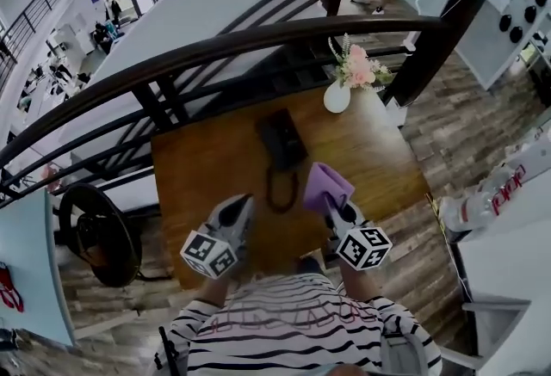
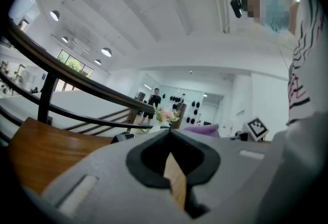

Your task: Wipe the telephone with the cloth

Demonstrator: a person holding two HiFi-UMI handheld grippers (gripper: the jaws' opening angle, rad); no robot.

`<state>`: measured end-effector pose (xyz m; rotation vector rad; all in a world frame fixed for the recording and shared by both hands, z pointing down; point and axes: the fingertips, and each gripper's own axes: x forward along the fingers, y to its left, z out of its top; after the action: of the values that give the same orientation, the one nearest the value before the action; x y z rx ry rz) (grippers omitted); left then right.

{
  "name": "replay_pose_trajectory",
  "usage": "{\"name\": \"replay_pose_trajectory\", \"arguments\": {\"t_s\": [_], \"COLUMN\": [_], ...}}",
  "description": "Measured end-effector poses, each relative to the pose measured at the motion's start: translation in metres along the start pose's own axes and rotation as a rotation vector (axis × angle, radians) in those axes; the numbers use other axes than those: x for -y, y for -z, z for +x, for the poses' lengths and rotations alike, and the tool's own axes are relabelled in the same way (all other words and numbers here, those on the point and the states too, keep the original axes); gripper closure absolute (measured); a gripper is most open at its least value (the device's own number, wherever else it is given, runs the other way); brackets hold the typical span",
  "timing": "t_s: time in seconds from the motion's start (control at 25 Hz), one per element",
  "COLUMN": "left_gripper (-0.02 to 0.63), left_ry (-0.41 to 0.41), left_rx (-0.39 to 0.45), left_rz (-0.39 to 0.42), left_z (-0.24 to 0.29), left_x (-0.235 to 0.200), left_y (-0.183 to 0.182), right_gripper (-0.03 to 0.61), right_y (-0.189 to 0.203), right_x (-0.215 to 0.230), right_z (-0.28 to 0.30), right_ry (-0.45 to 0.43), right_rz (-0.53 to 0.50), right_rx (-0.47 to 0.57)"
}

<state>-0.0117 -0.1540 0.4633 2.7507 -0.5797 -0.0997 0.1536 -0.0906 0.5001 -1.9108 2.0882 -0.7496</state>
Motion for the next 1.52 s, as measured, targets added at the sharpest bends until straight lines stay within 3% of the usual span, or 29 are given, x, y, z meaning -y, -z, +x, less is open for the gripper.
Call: {"name": "replay_pose_trajectory", "arguments": {"t_s": [0.8,1.52], "left_gripper": [0.612,0.613], "left_ry": [0.058,0.042], "left_rx": [-0.019,0.003], "left_rz": [0.005,-0.009], "left_z": [-0.07,-0.073], "left_x": [0.005,-0.004], "left_y": [0.011,0.002], "right_gripper": [0.545,0.546], "right_y": [0.051,0.041], "right_x": [-0.061,-0.064], "right_z": [-0.041,-0.036], "right_ry": [0.052,0.065], "right_rz": [-0.008,-0.03], "right_rx": [0.035,0.04]}}
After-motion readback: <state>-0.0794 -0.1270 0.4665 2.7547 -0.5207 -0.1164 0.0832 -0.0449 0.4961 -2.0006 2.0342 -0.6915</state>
